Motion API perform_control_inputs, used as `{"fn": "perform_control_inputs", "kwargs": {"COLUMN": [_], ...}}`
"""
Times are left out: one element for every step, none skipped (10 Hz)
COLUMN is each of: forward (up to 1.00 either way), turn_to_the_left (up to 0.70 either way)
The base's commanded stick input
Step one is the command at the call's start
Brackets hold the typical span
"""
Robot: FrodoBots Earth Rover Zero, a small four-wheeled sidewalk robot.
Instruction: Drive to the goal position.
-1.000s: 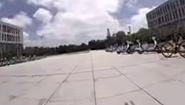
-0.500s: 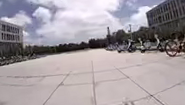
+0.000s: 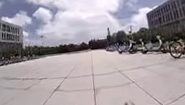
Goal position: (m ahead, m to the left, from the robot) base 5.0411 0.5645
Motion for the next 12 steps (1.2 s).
{"fn": "perform_control_inputs", "kwargs": {"forward": [0.50, 0.50, 0.50, 0.50, 0.50, 0.50, 0.50, 0.50, 0.50, 0.50, 0.50, 0.50], "turn_to_the_left": [0.00, 0.00, 0.00, 0.00, 0.00, 0.00, 0.00, 0.00, 0.00, 0.00, 0.00, 0.00]}}
